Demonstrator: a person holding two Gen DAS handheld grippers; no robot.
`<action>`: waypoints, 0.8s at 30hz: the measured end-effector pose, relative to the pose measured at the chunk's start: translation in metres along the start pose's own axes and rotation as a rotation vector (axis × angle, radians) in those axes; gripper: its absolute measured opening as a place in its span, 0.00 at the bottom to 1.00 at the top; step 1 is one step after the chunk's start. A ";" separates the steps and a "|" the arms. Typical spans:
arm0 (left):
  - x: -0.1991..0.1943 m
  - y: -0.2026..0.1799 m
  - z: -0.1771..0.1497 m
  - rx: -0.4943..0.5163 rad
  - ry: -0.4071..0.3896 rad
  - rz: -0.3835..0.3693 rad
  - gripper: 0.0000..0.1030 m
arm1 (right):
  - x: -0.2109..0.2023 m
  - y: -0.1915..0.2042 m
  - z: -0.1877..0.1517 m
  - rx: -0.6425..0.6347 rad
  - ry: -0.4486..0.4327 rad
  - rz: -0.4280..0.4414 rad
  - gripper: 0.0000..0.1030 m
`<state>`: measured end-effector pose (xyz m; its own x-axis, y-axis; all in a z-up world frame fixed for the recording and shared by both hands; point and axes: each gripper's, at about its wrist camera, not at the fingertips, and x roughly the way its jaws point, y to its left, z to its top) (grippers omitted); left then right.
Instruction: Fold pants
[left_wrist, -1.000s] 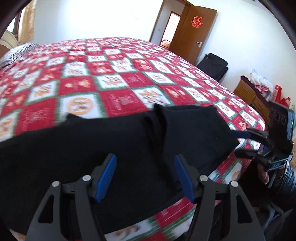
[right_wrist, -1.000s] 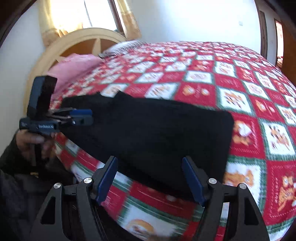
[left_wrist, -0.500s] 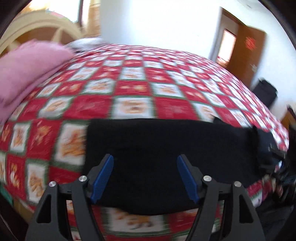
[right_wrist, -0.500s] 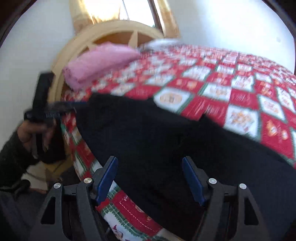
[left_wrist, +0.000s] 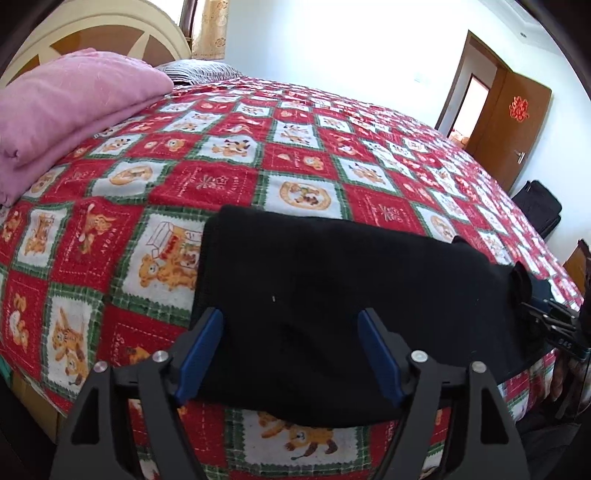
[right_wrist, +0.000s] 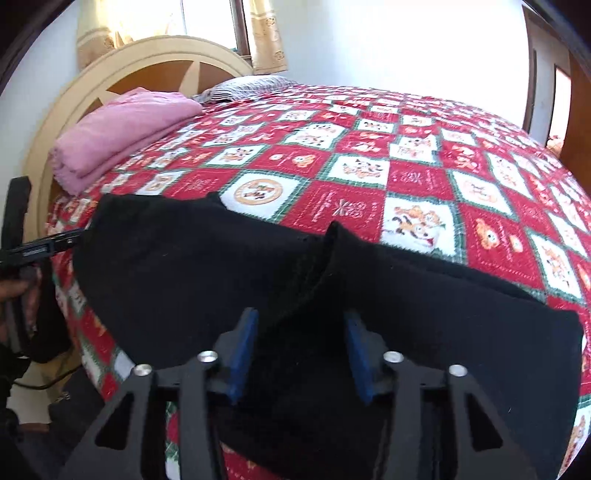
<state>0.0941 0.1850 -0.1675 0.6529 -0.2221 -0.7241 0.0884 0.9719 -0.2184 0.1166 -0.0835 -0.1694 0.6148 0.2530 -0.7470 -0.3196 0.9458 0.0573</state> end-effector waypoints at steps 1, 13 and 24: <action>0.000 0.001 0.000 -0.004 -0.001 -0.004 0.76 | 0.001 0.001 0.001 -0.004 -0.001 -0.008 0.29; -0.010 0.008 0.004 -0.022 -0.034 -0.011 0.76 | -0.011 0.020 0.007 -0.058 -0.043 0.013 0.07; -0.007 0.003 0.001 0.007 -0.029 -0.022 0.76 | -0.011 0.015 -0.010 -0.091 0.005 -0.013 0.66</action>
<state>0.0906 0.1896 -0.1623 0.6721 -0.2410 -0.7002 0.1082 0.9674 -0.2291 0.0980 -0.0745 -0.1673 0.6156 0.2391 -0.7509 -0.3758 0.9266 -0.0130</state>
